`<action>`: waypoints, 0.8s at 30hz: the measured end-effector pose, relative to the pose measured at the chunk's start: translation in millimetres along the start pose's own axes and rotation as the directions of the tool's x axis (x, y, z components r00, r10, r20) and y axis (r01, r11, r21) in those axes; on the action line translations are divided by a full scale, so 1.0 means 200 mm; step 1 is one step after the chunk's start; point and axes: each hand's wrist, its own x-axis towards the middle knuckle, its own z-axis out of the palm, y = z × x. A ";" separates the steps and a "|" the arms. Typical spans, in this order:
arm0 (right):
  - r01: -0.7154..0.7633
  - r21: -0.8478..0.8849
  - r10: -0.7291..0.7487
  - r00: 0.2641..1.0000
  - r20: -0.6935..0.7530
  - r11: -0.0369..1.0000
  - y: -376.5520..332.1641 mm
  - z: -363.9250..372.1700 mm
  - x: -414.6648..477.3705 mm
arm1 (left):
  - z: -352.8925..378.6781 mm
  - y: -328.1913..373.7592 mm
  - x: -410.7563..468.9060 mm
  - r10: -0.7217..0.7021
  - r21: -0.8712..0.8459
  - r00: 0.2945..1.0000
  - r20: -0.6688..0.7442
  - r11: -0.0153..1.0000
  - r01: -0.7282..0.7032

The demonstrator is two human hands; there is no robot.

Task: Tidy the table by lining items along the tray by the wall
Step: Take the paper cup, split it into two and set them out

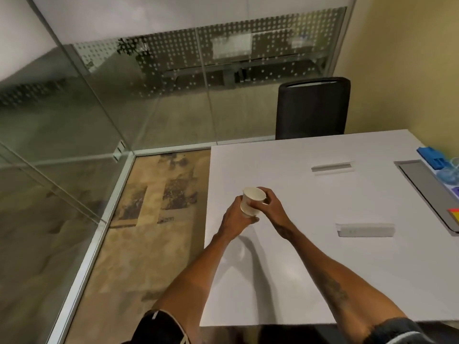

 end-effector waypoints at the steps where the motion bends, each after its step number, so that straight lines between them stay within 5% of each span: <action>1: 0.002 0.013 -0.002 1.000 -0.027 1.000 -0.01 0.01 0.01 | -0.01 0.00 0.03 0.004 0.005 1.000 0.016 1.000 -0.004; 14: 0.031 0.131 0.033 0.887 -0.461 0.991 0.02 0.18 0.17 | -0.33 -0.16 0.38 0.107 0.025 0.982 0.154 0.993 -0.112; 24: -0.007 0.188 0.145 0.662 -0.736 0.982 0.02 0.72 0.25 | -0.76 -0.37 0.69 0.245 0.104 0.917 0.314 0.951 -0.290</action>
